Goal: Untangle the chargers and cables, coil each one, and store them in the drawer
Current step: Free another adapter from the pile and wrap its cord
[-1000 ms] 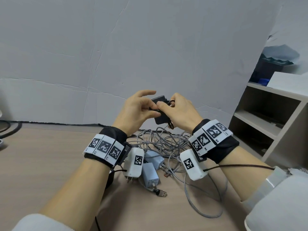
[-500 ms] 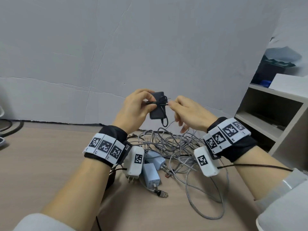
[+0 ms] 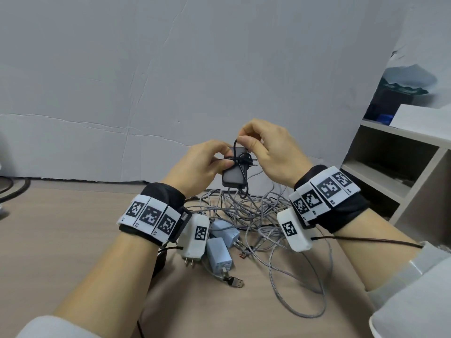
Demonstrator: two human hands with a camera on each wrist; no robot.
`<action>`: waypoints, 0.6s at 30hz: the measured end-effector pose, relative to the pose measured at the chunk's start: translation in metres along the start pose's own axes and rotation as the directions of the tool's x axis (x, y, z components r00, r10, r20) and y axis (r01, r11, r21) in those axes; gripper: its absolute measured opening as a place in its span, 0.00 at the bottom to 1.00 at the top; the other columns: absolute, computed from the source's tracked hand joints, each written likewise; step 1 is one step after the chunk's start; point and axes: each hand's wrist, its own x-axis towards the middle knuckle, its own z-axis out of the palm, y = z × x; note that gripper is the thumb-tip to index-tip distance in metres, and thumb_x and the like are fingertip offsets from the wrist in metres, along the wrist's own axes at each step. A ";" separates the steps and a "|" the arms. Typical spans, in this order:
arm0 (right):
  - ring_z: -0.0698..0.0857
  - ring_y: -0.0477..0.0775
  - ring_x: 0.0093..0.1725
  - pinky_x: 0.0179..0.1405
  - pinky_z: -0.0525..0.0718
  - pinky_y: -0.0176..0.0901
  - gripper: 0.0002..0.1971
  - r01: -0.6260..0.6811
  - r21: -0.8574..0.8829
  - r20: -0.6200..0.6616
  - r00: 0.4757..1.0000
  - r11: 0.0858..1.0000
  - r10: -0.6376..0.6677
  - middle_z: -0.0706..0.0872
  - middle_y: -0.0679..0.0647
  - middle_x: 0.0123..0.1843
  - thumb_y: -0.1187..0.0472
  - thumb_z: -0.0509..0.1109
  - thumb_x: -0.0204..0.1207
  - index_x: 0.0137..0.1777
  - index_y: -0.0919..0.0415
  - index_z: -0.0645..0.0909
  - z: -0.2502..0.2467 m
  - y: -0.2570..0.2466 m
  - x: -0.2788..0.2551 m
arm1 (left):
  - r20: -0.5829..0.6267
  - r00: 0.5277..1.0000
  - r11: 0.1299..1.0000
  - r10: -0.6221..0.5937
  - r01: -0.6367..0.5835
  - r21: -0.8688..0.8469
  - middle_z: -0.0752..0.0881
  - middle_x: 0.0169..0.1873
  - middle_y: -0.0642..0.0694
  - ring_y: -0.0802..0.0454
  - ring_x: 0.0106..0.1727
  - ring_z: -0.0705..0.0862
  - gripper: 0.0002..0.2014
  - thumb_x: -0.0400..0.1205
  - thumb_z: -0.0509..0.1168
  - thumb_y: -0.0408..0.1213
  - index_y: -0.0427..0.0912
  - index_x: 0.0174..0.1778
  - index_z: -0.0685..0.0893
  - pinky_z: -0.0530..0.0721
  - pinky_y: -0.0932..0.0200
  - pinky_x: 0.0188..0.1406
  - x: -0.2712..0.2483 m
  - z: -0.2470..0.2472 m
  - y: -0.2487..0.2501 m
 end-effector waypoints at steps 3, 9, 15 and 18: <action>0.81 0.39 0.39 0.42 0.75 0.28 0.04 -0.030 0.082 0.003 1.000 0.996 0.030 0.83 0.40 0.38 0.61 0.68 0.85 0.49 0.55 0.83 0.003 0.002 0.003 | 0.033 0.999 1.000 -0.023 0.023 -0.004 0.87 0.34 0.55 0.65 0.34 0.85 0.06 0.87 0.66 0.32 0.46 0.44 0.81 0.80 0.62 0.43 -0.001 0.000 0.005; 0.88 0.53 0.42 0.42 0.83 0.36 0.05 -0.188 0.229 0.020 0.982 0.955 0.189 0.91 0.57 0.42 0.65 0.72 0.82 0.47 0.55 0.86 0.008 0.009 0.005 | 0.033 0.999 0.999 0.004 -0.002 -0.052 0.87 0.43 0.60 0.64 0.39 0.88 0.03 0.86 0.67 0.30 0.35 0.53 0.84 0.81 0.71 0.46 0.000 0.000 0.005; 0.82 0.48 0.38 0.35 0.80 0.34 0.04 -0.275 0.173 0.052 0.962 0.946 0.270 0.90 0.55 0.42 0.63 0.76 0.78 0.44 0.53 0.88 0.004 0.008 0.006 | 0.012 1.000 0.992 -0.007 0.008 -0.129 0.88 0.61 0.52 0.53 0.45 0.91 0.04 0.83 0.71 0.29 0.38 0.45 0.83 0.87 0.62 0.53 0.001 0.001 0.004; 0.81 0.45 0.33 0.28 0.77 0.27 0.04 -0.310 0.194 0.085 0.951 0.931 0.299 0.86 0.51 0.35 0.65 0.76 0.78 0.43 0.57 0.86 0.000 0.003 0.004 | 0.015 1.000 0.990 -0.028 0.029 -0.135 0.89 0.59 0.52 0.53 0.46 0.92 0.07 0.82 0.72 0.29 0.43 0.42 0.83 0.87 0.58 0.55 0.000 0.002 0.004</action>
